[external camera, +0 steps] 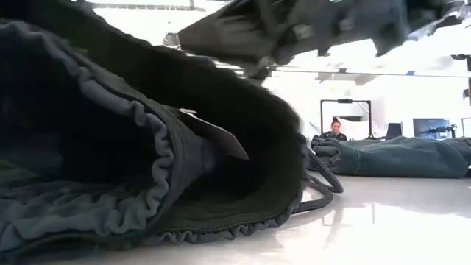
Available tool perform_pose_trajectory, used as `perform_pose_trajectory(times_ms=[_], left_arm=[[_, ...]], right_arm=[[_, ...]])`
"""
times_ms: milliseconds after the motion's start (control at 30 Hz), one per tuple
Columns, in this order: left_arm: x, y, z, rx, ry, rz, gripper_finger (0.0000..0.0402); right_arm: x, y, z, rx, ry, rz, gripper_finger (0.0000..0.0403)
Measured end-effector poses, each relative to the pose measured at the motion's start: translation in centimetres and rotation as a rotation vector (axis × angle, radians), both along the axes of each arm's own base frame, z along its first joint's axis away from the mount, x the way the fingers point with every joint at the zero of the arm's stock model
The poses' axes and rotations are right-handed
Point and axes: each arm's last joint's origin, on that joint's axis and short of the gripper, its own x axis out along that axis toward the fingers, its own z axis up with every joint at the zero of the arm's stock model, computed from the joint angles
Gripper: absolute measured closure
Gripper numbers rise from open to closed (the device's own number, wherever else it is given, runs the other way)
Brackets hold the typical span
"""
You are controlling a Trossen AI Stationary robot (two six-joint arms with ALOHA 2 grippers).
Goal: Fold laundry
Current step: Fold the black shorts
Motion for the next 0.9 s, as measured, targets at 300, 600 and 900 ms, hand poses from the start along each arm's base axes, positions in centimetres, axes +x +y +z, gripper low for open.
perform_pose_trajectory(times_ms=[300, 600, 900], left_arm=[[0.8, -0.3, 0.8, -0.334, 0.075, -0.274, 0.0401], [0.9, 0.2, 0.6, -0.205, 0.030, -0.195, 0.0363], [1.6, 2.0, 2.0, -0.039, 0.071, -0.121, 0.0268]], right_arm=[[3.3, 3.2, 1.0, -0.079, 0.181, 0.136, 0.0367], [3.2, 3.1, 1.2, -0.072, 0.216, 0.143, 0.0378], [3.7, 2.6, 2.0, -0.063, 0.127, 0.136, 0.0382]])
